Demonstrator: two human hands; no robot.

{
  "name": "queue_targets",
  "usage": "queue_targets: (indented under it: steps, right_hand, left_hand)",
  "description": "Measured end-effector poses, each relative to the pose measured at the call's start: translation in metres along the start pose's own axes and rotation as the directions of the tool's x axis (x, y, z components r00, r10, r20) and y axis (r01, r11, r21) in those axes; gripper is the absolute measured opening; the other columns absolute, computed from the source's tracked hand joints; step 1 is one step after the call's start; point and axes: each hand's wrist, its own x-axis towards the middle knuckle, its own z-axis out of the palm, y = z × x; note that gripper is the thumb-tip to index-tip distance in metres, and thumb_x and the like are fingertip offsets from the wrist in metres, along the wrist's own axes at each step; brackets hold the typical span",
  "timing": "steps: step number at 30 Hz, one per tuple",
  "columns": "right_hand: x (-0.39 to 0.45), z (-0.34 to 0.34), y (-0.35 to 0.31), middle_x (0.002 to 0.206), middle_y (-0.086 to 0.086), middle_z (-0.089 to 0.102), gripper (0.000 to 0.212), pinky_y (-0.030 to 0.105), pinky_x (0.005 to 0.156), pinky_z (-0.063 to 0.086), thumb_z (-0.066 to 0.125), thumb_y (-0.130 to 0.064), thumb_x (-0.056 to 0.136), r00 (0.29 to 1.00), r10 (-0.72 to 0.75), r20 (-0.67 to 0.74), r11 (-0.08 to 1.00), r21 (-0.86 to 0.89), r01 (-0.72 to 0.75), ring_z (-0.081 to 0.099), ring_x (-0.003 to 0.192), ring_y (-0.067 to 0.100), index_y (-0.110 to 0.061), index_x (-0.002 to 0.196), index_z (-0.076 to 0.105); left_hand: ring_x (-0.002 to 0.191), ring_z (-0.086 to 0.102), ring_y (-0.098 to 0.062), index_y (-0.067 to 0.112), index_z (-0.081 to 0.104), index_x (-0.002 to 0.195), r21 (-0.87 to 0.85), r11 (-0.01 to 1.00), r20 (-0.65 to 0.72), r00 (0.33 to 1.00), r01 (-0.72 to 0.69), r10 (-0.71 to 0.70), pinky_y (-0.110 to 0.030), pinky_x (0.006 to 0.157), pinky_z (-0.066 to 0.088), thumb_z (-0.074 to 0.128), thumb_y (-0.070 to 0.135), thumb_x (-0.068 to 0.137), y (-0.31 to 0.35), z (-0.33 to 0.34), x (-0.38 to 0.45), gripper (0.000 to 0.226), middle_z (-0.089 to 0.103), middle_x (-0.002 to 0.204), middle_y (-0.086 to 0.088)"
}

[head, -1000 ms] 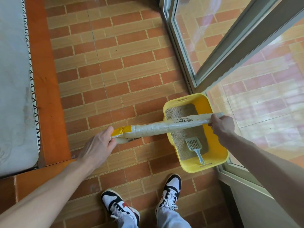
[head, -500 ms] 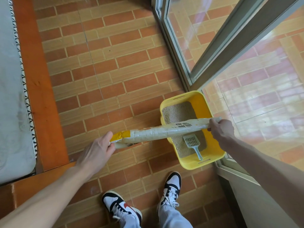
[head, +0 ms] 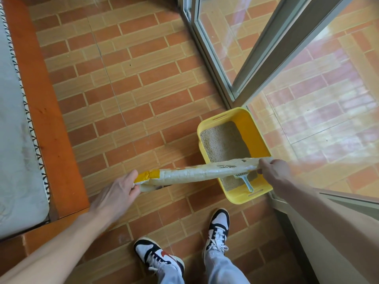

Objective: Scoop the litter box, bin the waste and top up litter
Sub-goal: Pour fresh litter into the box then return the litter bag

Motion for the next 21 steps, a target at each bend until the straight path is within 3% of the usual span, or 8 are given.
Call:
queue_targets:
  steps: [2,6,12,15,21]
  right_hand:
    - [-0.001,-0.001,-0.006,0.065,0.012,0.062,0.036,0.027,0.049,0.031,0.054,-0.021,0.095,0.999,-0.031,0.018,0.999,-0.007,0.031,0.048,0.051,0.019,0.004,0.074,0.070]
    - [0.003,0.001,-0.019,0.057,0.005,0.053,0.036,0.025,0.046,0.029,0.054,-0.020,0.097,0.998,-0.057,0.012,0.998,-0.026,0.058,0.045,0.049,0.017,0.009,0.085,0.071]
    - [0.015,0.005,-0.039,0.063,0.005,0.058,0.035,0.025,0.047,0.032,0.053,-0.021,0.097,0.996,-0.088,-0.035,0.996,-0.003,0.088,0.050,0.051,0.017,0.007,0.090,0.072]
    - [0.022,0.002,-0.047,0.077,0.013,0.067,0.034,0.025,0.049,0.034,0.053,-0.022,0.097,0.994,-0.102,-0.032,0.995,0.009,0.102,0.051,0.054,0.018,0.006,0.092,0.072]
    - [0.038,-0.004,-0.057,0.087,0.019,0.071,0.034,0.028,0.054,0.040,0.054,-0.024,0.096,0.992,-0.105,-0.070,0.994,0.031,0.107,0.053,0.059,0.020,0.003,0.087,0.073]
  left_hand:
    - [0.056,0.037,-0.016,0.022,0.033,0.085,-0.006,1.000,-0.014,1.000,0.006,-0.006,-0.034,0.050,0.028,0.048,0.021,0.106,-0.001,-0.002,-0.001,0.026,0.046,0.071,0.001]
    - [0.054,0.034,-0.014,0.022,0.032,0.084,0.003,1.000,-0.020,1.000,0.007,-0.007,-0.031,0.049,0.026,0.050,0.019,0.106,-0.002,-0.006,-0.003,0.029,0.042,0.069,0.003]
    - [0.053,0.034,-0.015,0.023,0.031,0.082,-0.058,0.998,-0.058,0.998,0.027,-0.030,-0.033,0.049,0.026,0.049,0.021,0.106,-0.001,-0.006,0.002,0.030,0.043,0.068,0.001]
    - [0.053,0.035,-0.017,0.025,0.030,0.082,-0.083,0.996,-0.068,0.997,0.028,-0.034,-0.035,0.049,0.028,0.049,0.022,0.105,-0.001,-0.004,0.008,0.031,0.044,0.068,-0.001]
    - [0.053,0.037,-0.017,0.024,0.030,0.083,-0.090,0.996,-0.114,0.993,-0.013,0.002,-0.035,0.048,0.030,0.053,0.018,0.103,0.005,0.001,0.022,0.031,0.046,0.068,0.000]
